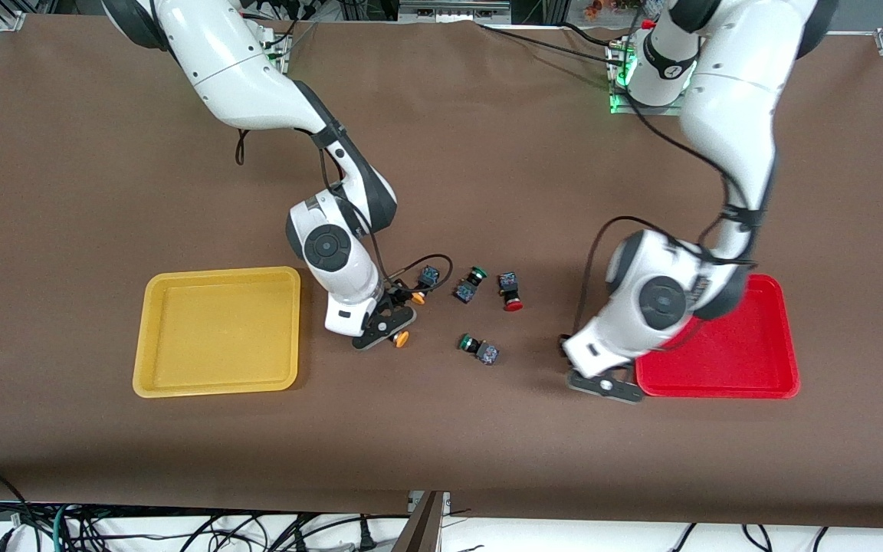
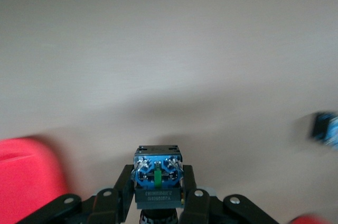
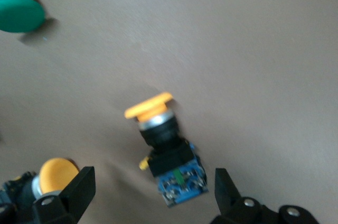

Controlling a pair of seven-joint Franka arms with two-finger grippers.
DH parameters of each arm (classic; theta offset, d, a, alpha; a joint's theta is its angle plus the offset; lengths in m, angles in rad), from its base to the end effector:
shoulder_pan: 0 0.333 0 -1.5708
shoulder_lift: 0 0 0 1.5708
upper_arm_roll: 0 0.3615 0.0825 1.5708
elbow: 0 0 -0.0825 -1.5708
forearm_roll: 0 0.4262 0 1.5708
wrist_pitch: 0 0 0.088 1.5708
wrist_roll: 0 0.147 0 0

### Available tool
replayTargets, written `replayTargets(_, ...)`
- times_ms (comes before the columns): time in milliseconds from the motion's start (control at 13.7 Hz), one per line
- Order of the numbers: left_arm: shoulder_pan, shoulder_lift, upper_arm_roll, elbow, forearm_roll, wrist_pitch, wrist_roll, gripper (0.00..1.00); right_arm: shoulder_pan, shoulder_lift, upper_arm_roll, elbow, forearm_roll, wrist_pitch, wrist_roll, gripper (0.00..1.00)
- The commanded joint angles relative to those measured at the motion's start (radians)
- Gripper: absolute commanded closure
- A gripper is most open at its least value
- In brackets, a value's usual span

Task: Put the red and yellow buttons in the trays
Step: 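Grasp red button with the left gripper while the right gripper grasps yellow one, then drop the red button in the red tray while the right gripper places yellow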

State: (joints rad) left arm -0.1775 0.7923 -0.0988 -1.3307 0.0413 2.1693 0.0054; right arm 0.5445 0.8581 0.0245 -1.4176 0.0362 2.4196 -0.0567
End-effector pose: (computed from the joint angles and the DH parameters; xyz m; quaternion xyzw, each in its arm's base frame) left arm 0.7907 -0.2035 0.2341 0.9902 -0.1361 0.0224 0.0206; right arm 0.6869 0.4363 0.1610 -0.9540 -0.2901 -0.0640 0.0394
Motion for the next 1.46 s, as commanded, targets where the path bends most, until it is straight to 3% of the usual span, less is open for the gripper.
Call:
replayTargets(0, 0.108, -0.065, -0.015, -0.03, 0.018, -0.086, 0.21, 0.95, 0.008, 0.042, -0.008, 0.054, -0.009, 0.009, -0.064, 0.0)
replayTargets(220, 0.301, -0.1, -0.019, -0.1, 0.003, -0.102, 0.44, 0.95, 0.008, 0.055, -0.009, 0.052, -0.01, 0.012, -0.089, 0.0)
replayTargets(439, 0.464, -0.1, -0.036, -0.171, -0.05, -0.091, 0.541, 0.95, 0.006, 0.067, -0.011, 0.048, -0.024, 0.055, -0.104, 0.04)
replayTargets(512, 0.48, -0.108, -0.036, -0.192, -0.054, -0.091, 0.542, 0.95, 0.005, 0.065, -0.011, 0.048, -0.024, 0.055, -0.106, 0.14)
replayTargets(585, 0.495, -0.129, -0.036, -0.223, -0.055, -0.091, 0.541, 0.95, -0.003, 0.062, -0.011, 0.049, -0.022, 0.055, -0.107, 0.3)
replayTargets(805, 0.52, -0.157, -0.036, -0.294, -0.058, -0.063, 0.539, 0.95, -0.038, 0.045, -0.012, 0.049, -0.01, 0.047, -0.135, 0.88)
replayTargets(878, 0.52, -0.157, -0.036, -0.315, -0.063, -0.027, 0.535, 0.95, -0.052, 0.042, -0.009, 0.048, -0.009, 0.042, -0.167, 0.95)
replayTargets(1098, 0.521, -0.156, -0.035, -0.384, -0.069, 0.11, 0.539, 0.94, -0.069, -0.034, -0.017, 0.046, -0.004, -0.081, -0.181, 1.0)
replayTargets(1244, 0.521, -0.151, -0.033, -0.387, -0.069, 0.124, 0.539, 0.91, -0.141, -0.1, -0.023, 0.048, -0.006, -0.225, -0.184, 1.0)
replayTargets(1317, 0.521, -0.147, -0.033, -0.387, -0.069, 0.127, 0.538, 0.85, -0.174, -0.128, -0.023, 0.048, -0.006, -0.282, -0.192, 1.0)
replayTargets(1390, 0.521, -0.142, -0.032, -0.387, -0.069, 0.13, 0.535, 0.7, -0.208, -0.149, -0.026, 0.048, -0.006, -0.327, -0.227, 1.0)
